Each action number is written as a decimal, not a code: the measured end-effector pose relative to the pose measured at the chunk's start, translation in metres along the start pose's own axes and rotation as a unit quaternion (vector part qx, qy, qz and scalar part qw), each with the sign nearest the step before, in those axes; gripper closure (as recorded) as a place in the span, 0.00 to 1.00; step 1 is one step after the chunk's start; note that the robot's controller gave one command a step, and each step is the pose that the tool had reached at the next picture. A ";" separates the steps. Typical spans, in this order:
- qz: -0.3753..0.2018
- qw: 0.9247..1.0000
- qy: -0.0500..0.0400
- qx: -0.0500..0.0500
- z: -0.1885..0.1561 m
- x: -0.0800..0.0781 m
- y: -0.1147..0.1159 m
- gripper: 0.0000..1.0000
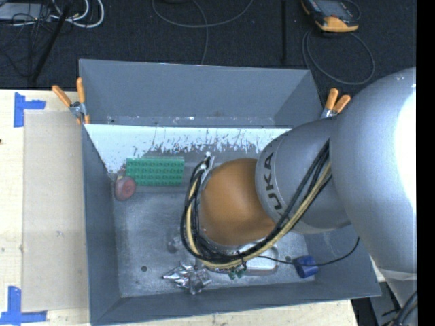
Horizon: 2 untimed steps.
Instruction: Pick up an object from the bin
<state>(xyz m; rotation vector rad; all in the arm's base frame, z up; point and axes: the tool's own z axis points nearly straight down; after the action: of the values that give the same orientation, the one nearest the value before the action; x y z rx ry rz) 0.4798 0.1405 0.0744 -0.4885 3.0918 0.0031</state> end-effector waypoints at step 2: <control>-0.029 1.000 0.002 0.000 -0.135 0.005 0.005 1.00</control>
Offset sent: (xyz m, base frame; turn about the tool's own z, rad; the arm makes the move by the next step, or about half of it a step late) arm 0.0000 0.0000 0.0000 0.0000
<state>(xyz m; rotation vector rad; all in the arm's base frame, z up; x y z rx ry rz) 0.4717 0.1428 0.2092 -0.5778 3.0809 0.0016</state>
